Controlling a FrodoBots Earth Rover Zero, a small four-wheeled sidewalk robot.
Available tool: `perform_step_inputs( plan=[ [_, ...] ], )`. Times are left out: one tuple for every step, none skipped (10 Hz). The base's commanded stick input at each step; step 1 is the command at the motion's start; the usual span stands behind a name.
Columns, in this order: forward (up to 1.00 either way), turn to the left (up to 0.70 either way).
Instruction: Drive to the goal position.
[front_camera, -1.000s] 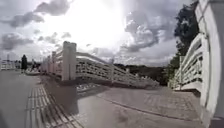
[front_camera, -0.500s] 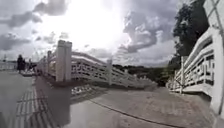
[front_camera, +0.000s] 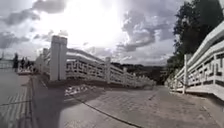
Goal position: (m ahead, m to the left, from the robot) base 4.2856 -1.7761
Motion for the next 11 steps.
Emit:
perform_step_inputs(
  plan=[
    [0.45, 0.0],
    [0.45, 0.0],
    [0.45, 0.0],
    [0.45, 0.0],
    [0.45, 0.0],
    [0.45, 0.0],
    [0.45, 0.0],
    [0.45, 0.0],
    [0.45, 0.0],
    [0.45, 0.0],
    [0.45, 0.0]
  ],
)
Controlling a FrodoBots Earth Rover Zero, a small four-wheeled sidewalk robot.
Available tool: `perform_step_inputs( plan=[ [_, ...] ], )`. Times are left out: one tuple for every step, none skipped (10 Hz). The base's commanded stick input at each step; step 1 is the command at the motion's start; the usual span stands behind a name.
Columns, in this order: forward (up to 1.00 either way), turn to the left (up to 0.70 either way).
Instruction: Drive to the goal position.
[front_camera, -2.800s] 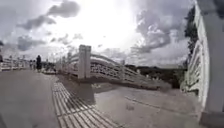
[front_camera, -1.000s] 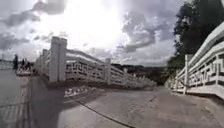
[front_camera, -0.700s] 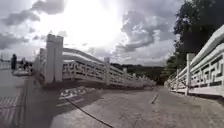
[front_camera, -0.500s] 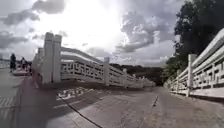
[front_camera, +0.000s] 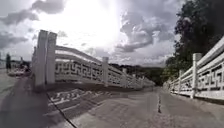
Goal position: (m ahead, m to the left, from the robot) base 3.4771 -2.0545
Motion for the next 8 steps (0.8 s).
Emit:
perform_step_inputs(
  plan=[
    [0.45, -0.01],
    [0.45, -0.11],
    [0.45, -0.27],
    [0.45, -0.27],
    [0.45, -0.23],
    [0.45, -0.09],
    [0.45, -0.04],
    [0.45, 0.0]
  ],
)
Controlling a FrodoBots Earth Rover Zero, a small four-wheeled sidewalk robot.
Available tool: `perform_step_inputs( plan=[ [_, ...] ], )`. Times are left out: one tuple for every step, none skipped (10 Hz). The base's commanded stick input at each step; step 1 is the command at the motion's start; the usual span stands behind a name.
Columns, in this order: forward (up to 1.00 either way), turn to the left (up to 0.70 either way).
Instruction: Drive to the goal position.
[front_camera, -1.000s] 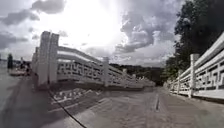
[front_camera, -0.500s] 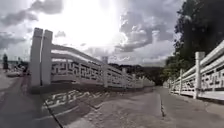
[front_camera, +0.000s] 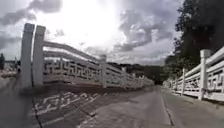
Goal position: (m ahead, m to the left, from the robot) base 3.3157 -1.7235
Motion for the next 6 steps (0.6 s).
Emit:
perform_step_inputs(
  plan=[
    [0.45, 0.0],
    [0.45, 0.0],
    [0.45, 0.0],
    [0.45, 0.0],
    [0.45, 0.0],
    [0.45, 0.0]
  ],
)
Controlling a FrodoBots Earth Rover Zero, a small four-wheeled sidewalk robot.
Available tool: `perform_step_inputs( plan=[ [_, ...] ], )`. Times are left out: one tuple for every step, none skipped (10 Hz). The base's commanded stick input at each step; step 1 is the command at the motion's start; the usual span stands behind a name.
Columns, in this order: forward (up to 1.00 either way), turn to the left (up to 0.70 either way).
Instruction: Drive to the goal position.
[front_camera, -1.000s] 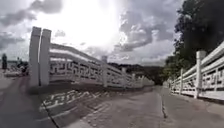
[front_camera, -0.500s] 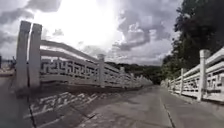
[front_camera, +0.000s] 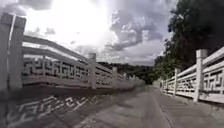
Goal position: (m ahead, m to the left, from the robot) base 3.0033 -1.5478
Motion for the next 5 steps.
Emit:
perform_step_inputs(
  plan=[
    [0.45, -0.25],
    [0.45, -0.27],
    [0.45, -0.27],
    [0.45, -0.27],
    [0.45, -0.27]
  ],
)
